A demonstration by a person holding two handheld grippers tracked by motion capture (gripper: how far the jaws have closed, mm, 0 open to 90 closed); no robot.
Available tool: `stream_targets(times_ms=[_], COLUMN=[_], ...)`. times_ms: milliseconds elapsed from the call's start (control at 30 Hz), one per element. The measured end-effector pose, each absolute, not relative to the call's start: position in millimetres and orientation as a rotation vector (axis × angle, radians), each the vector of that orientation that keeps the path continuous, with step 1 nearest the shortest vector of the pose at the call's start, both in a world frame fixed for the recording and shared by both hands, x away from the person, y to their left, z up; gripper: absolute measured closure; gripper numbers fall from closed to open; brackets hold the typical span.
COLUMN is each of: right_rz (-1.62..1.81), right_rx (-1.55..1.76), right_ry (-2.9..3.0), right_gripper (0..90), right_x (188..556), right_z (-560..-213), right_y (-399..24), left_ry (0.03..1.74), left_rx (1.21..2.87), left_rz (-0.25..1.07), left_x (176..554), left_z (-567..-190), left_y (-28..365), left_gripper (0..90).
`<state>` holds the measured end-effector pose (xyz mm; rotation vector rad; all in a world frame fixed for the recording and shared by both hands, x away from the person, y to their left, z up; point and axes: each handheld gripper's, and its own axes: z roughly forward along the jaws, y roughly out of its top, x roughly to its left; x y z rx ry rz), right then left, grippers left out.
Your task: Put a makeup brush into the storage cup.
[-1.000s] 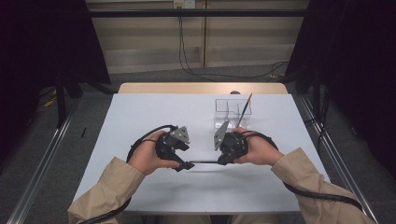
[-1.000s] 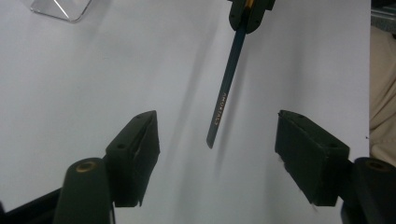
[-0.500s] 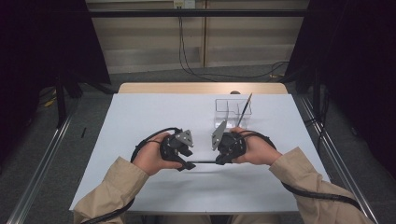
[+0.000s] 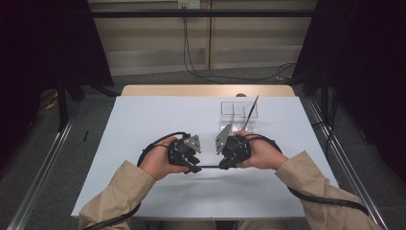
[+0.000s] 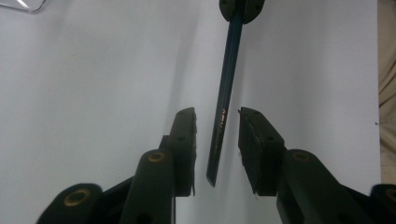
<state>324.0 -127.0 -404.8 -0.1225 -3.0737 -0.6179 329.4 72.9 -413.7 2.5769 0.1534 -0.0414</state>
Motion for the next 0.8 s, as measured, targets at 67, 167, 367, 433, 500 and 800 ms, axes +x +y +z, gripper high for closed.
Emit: stream_targets(times_ms=[67, 167, 367, 433, 500, 800], right_rz=[-0.628, -0.618, -0.633, -0.631, -0.619, -0.623], right_rx=[-0.116, -0.117, -0.127, -0.124, -0.131, -0.126], right_ry=[-3.078, -3.075, -3.074, -3.076, -3.076, -3.077], right_gripper=[83.8, 83.7, 83.8, 83.7, 83.7, 83.7], right_x=[324.0, 323.0, 323.1, 323.1, 322.5, 322.9], right_z=[-404.3, -403.0, -403.4, -403.4, -403.0, -402.7], right_y=[-126.9, -126.9, -128.9, -128.9, -128.5, -129.2], left_ry=[0.150, 0.148, 0.152, 0.151, 0.150, 0.153], left_rx=[2.581, 2.582, 2.582, 2.586, 2.587, 2.576], left_rz=[-0.044, -0.051, -0.071, -0.076, -0.079, -0.082], left_x=[329.8, 330.5, 330.8, 331.0, 330.6, 332.5], left_z=[-415.1, -416.2, -417.7, -417.6, -417.8, -416.2], left_y=[71.2, 69.6, 69.1, 68.9, 68.4, 67.1], left_gripper=[69.7, 74.9, 80.7, 80.9, 81.2, 79.3])
